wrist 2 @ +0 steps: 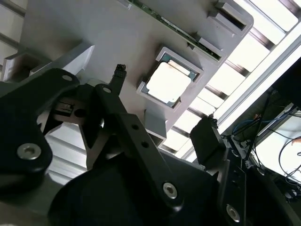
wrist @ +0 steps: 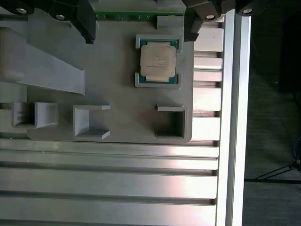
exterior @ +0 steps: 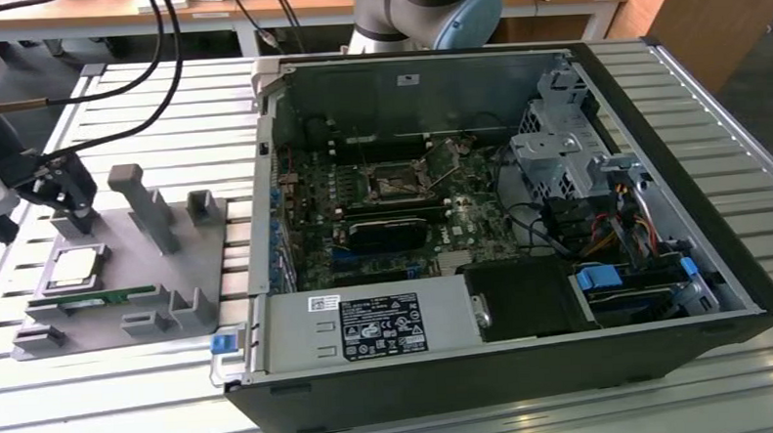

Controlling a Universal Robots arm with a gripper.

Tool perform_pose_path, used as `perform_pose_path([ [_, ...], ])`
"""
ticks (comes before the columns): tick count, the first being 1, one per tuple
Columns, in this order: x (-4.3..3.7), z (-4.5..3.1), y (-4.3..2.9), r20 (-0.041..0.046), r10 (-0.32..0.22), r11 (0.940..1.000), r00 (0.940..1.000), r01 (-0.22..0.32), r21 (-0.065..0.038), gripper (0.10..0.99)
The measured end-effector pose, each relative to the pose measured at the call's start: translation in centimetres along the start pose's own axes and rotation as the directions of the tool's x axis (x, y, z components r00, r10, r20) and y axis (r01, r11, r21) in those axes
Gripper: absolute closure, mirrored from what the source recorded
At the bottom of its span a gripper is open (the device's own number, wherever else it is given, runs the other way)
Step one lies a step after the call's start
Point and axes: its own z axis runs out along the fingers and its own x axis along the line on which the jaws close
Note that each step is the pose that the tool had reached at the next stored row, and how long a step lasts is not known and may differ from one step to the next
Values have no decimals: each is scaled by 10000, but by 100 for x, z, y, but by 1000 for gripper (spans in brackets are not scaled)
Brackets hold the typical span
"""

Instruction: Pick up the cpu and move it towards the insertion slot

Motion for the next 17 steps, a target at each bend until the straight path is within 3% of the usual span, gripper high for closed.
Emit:
perform_pose_path([
  [2,0,21,0,-2,0,10000,10000,0,12,196],
  [4,0,44,-1,-1,0,10000,10000,0,18,196],
  [5,0,54,-1,-2,0,10000,10000,0,19,133],
  [17,2,174,-7,-3,0,10000,10000,0,32,133],
])
